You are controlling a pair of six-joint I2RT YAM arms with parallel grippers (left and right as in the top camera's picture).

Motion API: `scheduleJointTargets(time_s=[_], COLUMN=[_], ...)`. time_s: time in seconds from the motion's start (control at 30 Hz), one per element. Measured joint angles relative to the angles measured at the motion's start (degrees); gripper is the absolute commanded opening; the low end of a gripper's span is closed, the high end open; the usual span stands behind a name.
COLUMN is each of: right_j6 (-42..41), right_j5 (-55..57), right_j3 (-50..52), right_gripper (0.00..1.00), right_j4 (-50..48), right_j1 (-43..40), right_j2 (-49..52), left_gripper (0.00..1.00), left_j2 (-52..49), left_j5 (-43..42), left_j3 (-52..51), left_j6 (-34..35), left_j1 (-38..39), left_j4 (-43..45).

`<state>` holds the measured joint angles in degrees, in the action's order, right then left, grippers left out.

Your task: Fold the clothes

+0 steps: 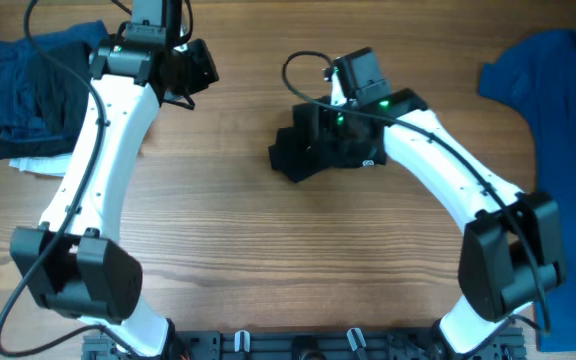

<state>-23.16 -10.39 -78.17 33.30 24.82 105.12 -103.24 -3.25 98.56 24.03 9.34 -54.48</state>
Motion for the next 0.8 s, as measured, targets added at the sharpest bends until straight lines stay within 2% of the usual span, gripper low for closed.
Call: scheduleJointTargets(time_s=[0.37,0.47,0.5,0.53,0.57,0.63,0.7,0.73,0.8], right_j6=[-2.0,-2.8,-3.0,-3.3,-3.3,-4.0,-3.9,-3.3,-2.3], right_j5=[-2.4,-4.7,-5.8,-6.6,-7.6,-9.6,-12.0,-13.1,-17.6], right_j3=[0.0,0.0,0.0,0.0,0.0,0.0,0.0,0.0,0.0], right_gripper=[0.04,0.1,0.15,0.27,0.5,0.7,0.78,0.92,0.99], right_j4=[-3.0,-4.5,-5.0,-5.2,-5.4,-5.4,-6.1,-6.7,-9.3], right_j1=[0.6,0.6,0.6,0.6,0.6,0.6,0.6,0.6,0.6], right_j2=[5.9,6.4,6.4,6.4,6.4,6.4,6.4,6.4,6.4], left_gripper=[0.04,0.04,0.05,0.04,0.05,0.07,0.13,0.17,0.2], left_j2=[-2.7,-2.7,-2.7,-2.7,-2.7,-2.7,-2.7,-2.7,-2.7], left_j5=[0.0,0.0,0.0,0.0,0.0,0.0,0.0,0.0,0.0], left_j3=[0.0,0.0,0.0,0.0,0.0,0.0,0.0,0.0,0.0], left_j6=[0.0,0.0,0.0,0.0,0.0,0.0,-0.2,-0.2,-0.8], left_j1=[0.0,0.0,0.0,0.0,0.0,0.0,0.0,0.0,0.0], left_j4=[0.1,0.4,0.5,0.5,0.5,0.6,0.6,0.6,0.7])
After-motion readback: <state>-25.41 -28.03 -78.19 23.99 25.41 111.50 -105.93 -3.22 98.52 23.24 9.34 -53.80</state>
